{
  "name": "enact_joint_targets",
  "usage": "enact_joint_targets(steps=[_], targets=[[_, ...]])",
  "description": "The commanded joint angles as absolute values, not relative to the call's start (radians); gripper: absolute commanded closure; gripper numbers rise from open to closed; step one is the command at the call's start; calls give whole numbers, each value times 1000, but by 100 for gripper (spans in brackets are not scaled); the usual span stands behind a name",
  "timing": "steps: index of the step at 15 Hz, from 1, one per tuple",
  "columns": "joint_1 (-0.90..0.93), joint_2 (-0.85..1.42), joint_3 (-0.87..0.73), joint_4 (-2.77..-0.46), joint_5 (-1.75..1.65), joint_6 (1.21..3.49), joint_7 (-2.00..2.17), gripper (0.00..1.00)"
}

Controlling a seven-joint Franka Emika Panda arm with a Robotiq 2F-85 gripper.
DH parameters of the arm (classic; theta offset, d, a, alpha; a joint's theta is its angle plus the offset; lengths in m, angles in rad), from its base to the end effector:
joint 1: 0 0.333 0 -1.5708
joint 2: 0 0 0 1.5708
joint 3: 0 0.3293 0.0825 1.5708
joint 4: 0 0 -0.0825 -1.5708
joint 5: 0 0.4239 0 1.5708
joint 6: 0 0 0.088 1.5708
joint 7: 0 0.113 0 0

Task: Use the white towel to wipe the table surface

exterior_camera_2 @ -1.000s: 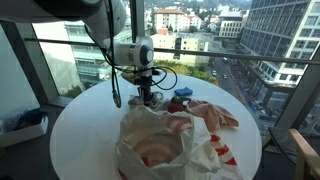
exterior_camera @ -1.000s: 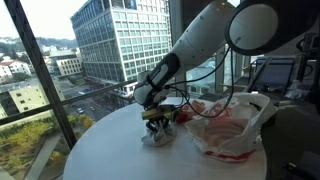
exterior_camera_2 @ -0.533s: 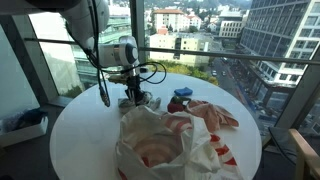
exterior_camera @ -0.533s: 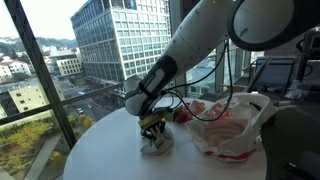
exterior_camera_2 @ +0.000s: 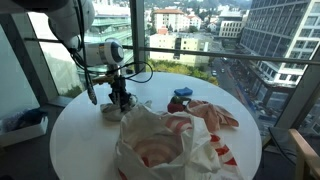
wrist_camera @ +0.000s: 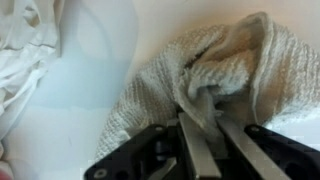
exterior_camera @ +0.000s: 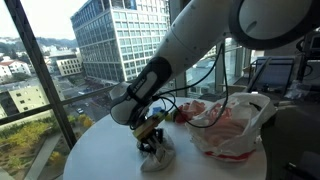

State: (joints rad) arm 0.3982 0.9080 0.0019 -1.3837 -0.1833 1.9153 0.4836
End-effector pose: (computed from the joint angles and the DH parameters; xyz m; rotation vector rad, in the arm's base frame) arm 0.6727 0.2691 0.1163 2.8134 0.0155 -0.3879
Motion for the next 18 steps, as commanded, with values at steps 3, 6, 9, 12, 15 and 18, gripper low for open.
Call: enact_joint_targets(steps=[3,6,9,12,15,18], targets=[[406,1005,77,-1395,-171,1994,359,95],[409,1031,98,-1346,-149,2022,343,95],[419,1067,113,-1262,-125,2032,361,96],[434,1119,124,-1146,-92,1988,356,95],[433,1145,130,-1079,-59,1941,337,96],[406,1160,126,-972,2,1940,364,95]])
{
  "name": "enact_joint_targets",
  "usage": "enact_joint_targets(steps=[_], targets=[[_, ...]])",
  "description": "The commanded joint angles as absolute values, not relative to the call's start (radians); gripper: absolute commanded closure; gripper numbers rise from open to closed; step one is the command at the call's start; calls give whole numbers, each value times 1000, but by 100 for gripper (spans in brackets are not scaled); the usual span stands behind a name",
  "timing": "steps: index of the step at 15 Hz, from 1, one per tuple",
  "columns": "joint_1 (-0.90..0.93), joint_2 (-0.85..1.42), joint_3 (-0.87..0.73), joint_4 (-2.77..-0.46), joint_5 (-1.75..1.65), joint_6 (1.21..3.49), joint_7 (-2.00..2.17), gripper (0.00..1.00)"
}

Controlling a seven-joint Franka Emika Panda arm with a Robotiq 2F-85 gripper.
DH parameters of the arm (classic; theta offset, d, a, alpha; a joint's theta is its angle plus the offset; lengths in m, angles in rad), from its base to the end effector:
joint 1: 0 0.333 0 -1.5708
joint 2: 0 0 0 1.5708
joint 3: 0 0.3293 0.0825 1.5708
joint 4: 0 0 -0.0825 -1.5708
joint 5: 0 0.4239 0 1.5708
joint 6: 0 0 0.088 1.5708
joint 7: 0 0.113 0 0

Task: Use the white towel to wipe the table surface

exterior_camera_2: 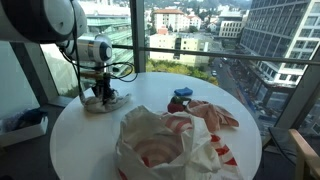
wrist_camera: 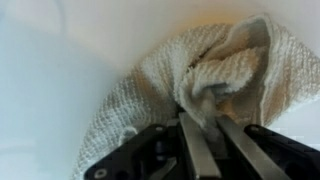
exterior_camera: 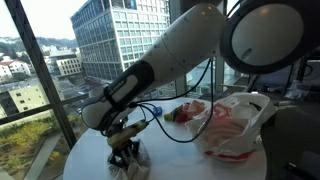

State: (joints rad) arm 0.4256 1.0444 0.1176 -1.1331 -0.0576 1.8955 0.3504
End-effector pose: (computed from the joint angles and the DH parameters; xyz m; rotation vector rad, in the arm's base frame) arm 0.6780 0.3762 0.1232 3.0341 0.2658 -0.4191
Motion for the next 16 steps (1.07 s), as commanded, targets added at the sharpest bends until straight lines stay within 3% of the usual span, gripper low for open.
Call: enact_joint_targets(steps=[1,9,16], targets=[[395,1169,123,-940,24,1950,372,95],[278,1325,97,-597,83,2010,493,95],[171,1435,-41,-511,63,2075,713,95]])
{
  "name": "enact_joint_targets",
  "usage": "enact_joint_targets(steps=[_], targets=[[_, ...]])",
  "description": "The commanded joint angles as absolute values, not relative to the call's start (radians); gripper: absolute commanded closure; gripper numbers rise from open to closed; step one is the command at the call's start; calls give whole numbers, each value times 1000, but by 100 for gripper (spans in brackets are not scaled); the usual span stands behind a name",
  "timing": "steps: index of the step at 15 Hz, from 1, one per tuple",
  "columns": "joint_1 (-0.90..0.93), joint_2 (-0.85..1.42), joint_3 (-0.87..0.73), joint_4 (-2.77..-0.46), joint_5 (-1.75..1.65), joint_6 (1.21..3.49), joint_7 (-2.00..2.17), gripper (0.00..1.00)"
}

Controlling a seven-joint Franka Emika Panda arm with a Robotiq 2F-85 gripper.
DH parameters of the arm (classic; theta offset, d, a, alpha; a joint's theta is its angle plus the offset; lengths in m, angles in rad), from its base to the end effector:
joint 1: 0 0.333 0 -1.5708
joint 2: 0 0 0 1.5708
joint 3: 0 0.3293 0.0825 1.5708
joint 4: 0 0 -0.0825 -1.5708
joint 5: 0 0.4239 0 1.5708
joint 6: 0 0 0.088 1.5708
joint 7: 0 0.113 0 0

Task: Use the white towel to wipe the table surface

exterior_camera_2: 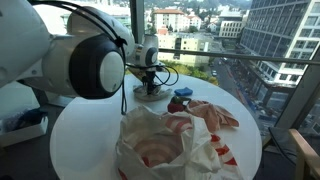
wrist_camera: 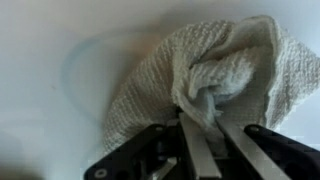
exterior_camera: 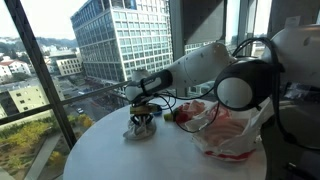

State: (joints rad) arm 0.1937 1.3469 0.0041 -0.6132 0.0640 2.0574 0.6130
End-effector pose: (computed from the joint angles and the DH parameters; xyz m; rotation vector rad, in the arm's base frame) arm 0.8444 0.1710 0.1373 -2.9695 0.6730 -0.0991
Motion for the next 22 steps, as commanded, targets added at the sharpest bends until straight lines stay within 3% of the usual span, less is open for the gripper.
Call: enact_joint_targets(steps=[1,9,19,20,22], targets=[[160,1446,-49,-493,59,2075,741,95],[141,1374,-120,-583,47,1916,945,94],[161,1415,-87,-619,39,1963,688,94],[165,1406,-89,-626,33,1937,672,60],[173,1393,-100,-641,24,1891,662,52]])
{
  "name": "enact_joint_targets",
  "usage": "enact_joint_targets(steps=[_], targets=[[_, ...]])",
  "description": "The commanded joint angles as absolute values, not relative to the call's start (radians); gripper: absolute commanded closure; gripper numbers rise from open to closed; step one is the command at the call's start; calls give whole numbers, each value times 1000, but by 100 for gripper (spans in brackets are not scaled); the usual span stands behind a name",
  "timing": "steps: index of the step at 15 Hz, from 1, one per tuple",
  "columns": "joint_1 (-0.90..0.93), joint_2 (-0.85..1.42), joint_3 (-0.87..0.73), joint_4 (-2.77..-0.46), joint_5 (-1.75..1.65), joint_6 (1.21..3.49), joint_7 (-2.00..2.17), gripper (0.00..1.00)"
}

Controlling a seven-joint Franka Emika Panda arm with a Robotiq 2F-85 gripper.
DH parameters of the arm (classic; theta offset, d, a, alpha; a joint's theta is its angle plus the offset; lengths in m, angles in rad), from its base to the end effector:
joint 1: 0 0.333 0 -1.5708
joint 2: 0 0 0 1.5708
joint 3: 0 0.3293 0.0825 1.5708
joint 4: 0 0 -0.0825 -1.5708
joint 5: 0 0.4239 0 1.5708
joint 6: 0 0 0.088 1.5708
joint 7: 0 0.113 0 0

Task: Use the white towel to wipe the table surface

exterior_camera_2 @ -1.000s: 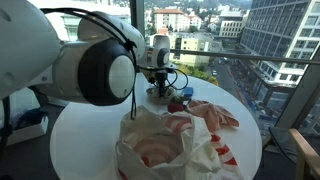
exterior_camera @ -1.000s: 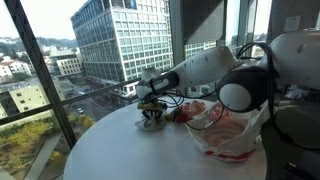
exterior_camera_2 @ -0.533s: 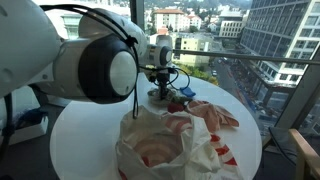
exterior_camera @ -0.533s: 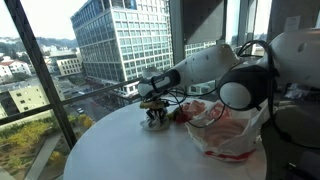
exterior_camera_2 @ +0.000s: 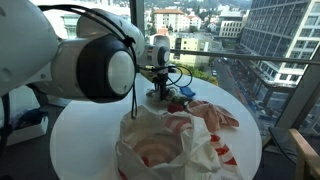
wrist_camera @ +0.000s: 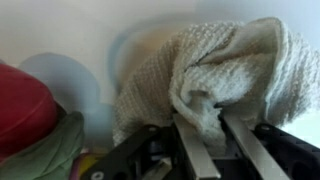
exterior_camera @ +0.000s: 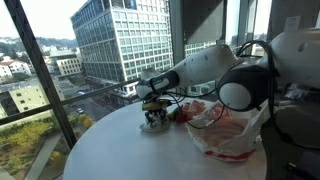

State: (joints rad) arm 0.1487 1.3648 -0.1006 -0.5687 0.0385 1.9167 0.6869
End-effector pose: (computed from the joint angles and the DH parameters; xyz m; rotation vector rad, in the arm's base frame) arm 0.8463 0.0921 0.1335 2.9529 -0.8699 0.0167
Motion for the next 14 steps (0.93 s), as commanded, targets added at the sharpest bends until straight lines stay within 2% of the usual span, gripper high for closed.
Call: enact_joint_targets(steps=[1,6,7,14], targets=[[182,1387,-109,-666,18,1871,667,43],[211,1283,-107,-786,10,1853,671,5],[218,1256,-110,-818,9,1867,679,1],[260,1007,-118,-1103,14,2069,715,0]])
